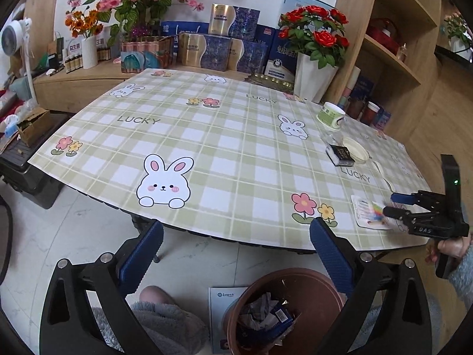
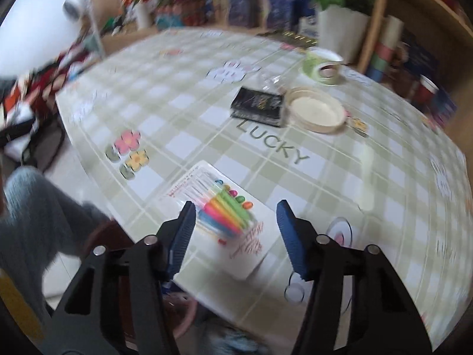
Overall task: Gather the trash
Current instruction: 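Grasp the colourful pen blister pack with the right gripper, then grasp the black 'Face' packet with the left gripper while the right holds the pen pack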
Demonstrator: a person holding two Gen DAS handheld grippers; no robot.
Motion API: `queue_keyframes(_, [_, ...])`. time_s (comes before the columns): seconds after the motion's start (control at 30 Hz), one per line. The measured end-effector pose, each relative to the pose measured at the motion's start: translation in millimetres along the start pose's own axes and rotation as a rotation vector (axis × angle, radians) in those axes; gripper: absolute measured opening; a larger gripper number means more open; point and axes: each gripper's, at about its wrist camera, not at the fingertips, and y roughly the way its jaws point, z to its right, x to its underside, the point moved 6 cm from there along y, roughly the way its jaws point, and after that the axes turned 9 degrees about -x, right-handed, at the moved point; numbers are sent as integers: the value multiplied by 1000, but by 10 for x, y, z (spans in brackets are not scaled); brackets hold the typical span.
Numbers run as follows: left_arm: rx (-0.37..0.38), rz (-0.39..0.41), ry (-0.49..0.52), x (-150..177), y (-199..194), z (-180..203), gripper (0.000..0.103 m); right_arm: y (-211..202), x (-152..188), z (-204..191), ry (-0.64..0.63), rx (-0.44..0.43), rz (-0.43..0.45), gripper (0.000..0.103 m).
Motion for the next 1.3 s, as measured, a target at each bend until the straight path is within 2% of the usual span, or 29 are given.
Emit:
queue_keyframes(0.07, [-1,6,-5,-16,0,-38,97,103,-27,-37,-35,-22,-39,57])
queue_keyframes(0.3, [6,17,0,-17,33,-97,97,285,-92,-125,-82,-55,-87,56])
queue_keyframes(0.53, [38,14,15,-14,45,-19,97,398,-175,-85,6,-136,-94,55])
queue_keyframes(0.7, [70,19,50,-27,40,113,97,397,-209,-156,4,-115,-75,47])
queue_keyframes(0.77, [86,18,61,-49,57,173,97,345,-208,-154,18,-105,-45,41])
queue_keyframes(0.93, [169,3,54,-190,165,411,97,29,-195,35,186,-110,143,40])
queue_keyframes(1.03, [236,-9,62,-338,269,690,96,-154,-129,189,284,-92,245,40])
queue_keyframes(1.07, [257,-7,73,-390,305,801,93,-204,-96,246,318,-78,273,40])
queue_keyframes(1.13, [298,9,112,-522,389,1065,87,-285,-41,359,373,-59,316,40])
queue_keyframes(1.23, [328,65,231,-728,546,1496,86,-377,64,545,509,-97,383,40])
queue_keyframes(1.3, [372,76,337,-846,718,1818,86,-431,111,621,548,-92,409,40])
